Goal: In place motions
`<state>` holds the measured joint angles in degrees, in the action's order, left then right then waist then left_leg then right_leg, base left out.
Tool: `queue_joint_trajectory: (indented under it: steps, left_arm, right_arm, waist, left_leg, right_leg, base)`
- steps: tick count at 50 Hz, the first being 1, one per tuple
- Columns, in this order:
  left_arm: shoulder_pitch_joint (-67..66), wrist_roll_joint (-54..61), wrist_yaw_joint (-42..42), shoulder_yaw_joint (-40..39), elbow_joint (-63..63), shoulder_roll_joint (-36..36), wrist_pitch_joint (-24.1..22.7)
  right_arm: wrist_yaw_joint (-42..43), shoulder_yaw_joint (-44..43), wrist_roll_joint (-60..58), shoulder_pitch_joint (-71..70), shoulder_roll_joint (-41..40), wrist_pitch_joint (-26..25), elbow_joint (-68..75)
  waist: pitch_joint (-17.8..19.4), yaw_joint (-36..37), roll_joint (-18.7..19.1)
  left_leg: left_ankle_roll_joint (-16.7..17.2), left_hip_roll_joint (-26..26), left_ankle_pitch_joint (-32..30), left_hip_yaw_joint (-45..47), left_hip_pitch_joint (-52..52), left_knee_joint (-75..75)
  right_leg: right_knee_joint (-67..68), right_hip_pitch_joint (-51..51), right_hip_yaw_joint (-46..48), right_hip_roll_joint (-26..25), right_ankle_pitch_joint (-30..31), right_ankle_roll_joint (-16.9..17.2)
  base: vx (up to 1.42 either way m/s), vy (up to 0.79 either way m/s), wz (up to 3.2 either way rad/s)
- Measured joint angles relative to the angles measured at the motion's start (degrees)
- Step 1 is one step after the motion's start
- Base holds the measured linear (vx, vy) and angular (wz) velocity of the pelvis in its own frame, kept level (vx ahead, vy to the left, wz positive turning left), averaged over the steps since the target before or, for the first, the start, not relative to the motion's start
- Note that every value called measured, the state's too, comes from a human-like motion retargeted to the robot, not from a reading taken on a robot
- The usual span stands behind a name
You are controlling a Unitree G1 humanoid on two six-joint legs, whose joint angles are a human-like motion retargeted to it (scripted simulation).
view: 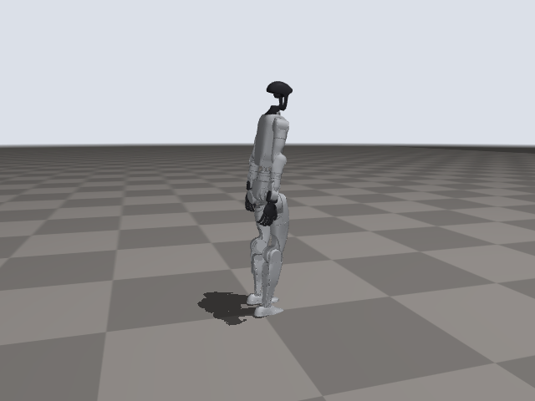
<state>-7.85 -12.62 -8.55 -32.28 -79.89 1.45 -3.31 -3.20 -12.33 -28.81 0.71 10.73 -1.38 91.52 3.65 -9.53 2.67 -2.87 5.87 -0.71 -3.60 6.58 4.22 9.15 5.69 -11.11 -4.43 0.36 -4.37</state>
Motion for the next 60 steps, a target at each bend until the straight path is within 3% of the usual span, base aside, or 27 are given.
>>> queue_joint_trajectory:
  steps: [8,13,19,27,30,35,39,42,44,47,50,54,58,60]
  left_arm:
    - [1.48,-1.08,-0.61,2.53,1.14,-0.82,-0.29]
    - [1.92,-0.65,-0.69,4.05,0.43,-1.46,-0.56]
    - [0.02,-2.35,1.65,5.19,-0.68,-1.35,-1.06]
    - [-3.04,-3.05,4.33,2.71,-5.17,0.37,0.46]
    - [-3.55,-2.73,4.66,1.52,-6.94,0.80,0.97]
    - [-3.45,-3.16,2.29,0.96,-8.67,0.76,2.67]
    - [-2.68,-3.81,0.70,1.73,-7.74,0.09,2.57]
    - [-2.87,-4.58,0.07,2.27,-7.53,-0.25,2.45]
    - [-2.94,-4.89,-0.18,2.20,-7.50,-0.22,2.64]
    - [-2.21,-5.41,-0.44,2.07,-7.04,0.32,3.18]
    - [-1.06,-5.31,-0.52,2.49,-6.19,1.40,3.03]
    - [-0.01,-4.50,-1.12,3.00,-5.04,2.71,2.76]
    - [0.37,-3.64,-0.89,2.54,-4.35,3.11,2.65]
    - [0.40,-3.06,-0.58,2.14,-4.51,3.20,2.71]
  right_arm:
    - [-1.05,-1.88,-0.03,0.41,0.72,-1.72,0.37]
    - [-1.97,-0.38,-2.54,0.49,1.82,-1.41,-2.58]
    - [-1.46,-0.19,-5.22,1.27,4.00,-1.15,-4.36]
    - [0.48,-1.57,-4.93,2.62,4.58,-1.13,-3.19]
    - [0.53,-1.79,-4.80,3.11,4.37,-0.96,-2.44]
    - [0.79,-1.13,-4.41,3.85,3.33,-0.97,-1.83]
    - [-0.90,-0.15,-4.10,2.95,2.36,0.25,-3.01]
    - [-1.75,1.04,-5.38,2.52,1.75,0.06,-4.99]
    - [-0.98,2.47,-4.43,2.00,1.21,0.57,-5.75]
    - [-0.69,3.95,-2.57,1.02,0.10,1.20,-6.94]
    - [-1.72,4.46,-2.33,0.45,-0.88,1.54,-8.24]
    - [-2.01,5.44,-3.49,0.20,-1.55,1.75,-8.88]
    - [-1.84,6.41,-4.16,0.08,-1.78,1.56,-8.59]
    - [-2.02,6.68,-4.23,-0.01,-2.10,1.39,-8.14]
  waist:
    - [2.30,9.00,-0.03]
    - [3.22,10.48,0.14]
    - [1.81,10.41,-0.60]
    - [-2.21,7.64,-3.18]
    - [-2.68,9.05,-2.13]
    - [-3.29,11.45,-1.53]
    - [-1.08,13.93,1.07]
    - [-1.14,11.94,5.12]
    - [-1.32,10.58,5.57]
    - [-1.03,9.98,3.82]
    - [-0.11,9.17,2.49]
    - [-0.14,8.82,-0.21]
    - [0.91,7.40,-3.60]
    - [1.74,7.72,-4.43]
  left_leg:
    - [2.23,1.39,-3.81,-4.60,0.89,-1.83]
    - [2.61,1.36,-3.67,-4.92,3.71,-0.98]
    - [0.56,-8.00,3.54,32.77,2.70,3.38]
    - [-1.99,-11.69,7.19,51.85,-0.56,11.79]
    - [0.23,-8.87,7.42,50.41,-2.49,6.34]
    - [-2.21,-5.24,6.11,37.50,-0.13,3.41]
    - [-2.90,-6.13,6.01,32.10,-1.30,2.87]
    - [-3.19,-9.01,6.45,26.19,-0.93,4.19]
    - [-3.32,-9.38,6.36,23.75,0.21,5.44]
    - [-3.80,-7.35,5.37,19.92,2.01,6.27]
    - [-4.31,-5.04,3.99,14.73,2.29,5.39]
    - [-4.38,-1.15,2.26,7.99,2.49,3.91]
    - [-4.77,4.16,0.70,2.01,-0.29,1.30]
    - [-4.76,5.39,0.00,-0.25,-2.81,-0.36]
  right_leg:
    - [-3.35,-1.59,12.65,4.63,-0.73,0.81]
    - [-3.01,-2.05,20.49,6.35,-2.66,0.59]
    - [-0.81,-2.70,32.36,10.70,-5.66,1.38]
    - [-2.25,-8.18,50.70,15.76,-7.77,4.83]
    - [-3.34,-11.38,55.16,13.47,-8.38,5.70]
    - [-2.22,-15.56,63.20,13.81,-5.68,7.24]
    - [4.83,-17.91,65.56,15.51,0.05,5.04]
    - [18.59,-15.47,62.88,19.15,4.62,0.06]
    - [25.03,-12.06,56.19,20.48,6.96,-2.15]
    - [25.90,-5.87,39.88,15.92,8.38,2.40]
    - [23.06,-2.79,31.17,11.41,7.33,6.26]
    - [11.87,-0.79,26.24,10.25,1.92,8.21]
    - [0.40,0.64,14.70,8.61,-1.22,11.88]
    - [-3.10,-0.05,13.10,8.31,0.44,10.00]
  base:
    - [-0.10,-0.04,0.72]
    - [-0.16,-0.01,1.83]
    - [-0.08,0.06,2.45]
    - [0.12,0.11,2.47]
    - [0.25,0.23,1.67]
    - [0.25,0.21,1.54]
    - [0.15,0.18,1.43]
    - [0.29,0.16,1.91]
    - [0.26,0.12,1.50]
    - [0.13,0.00,1.44]
    - [0.12,-0.10,1.72]
    - [0.08,-0.17,1.70]
    - [0.13,-0.16,1.56]
    - [0.14,-0.16,0.94]
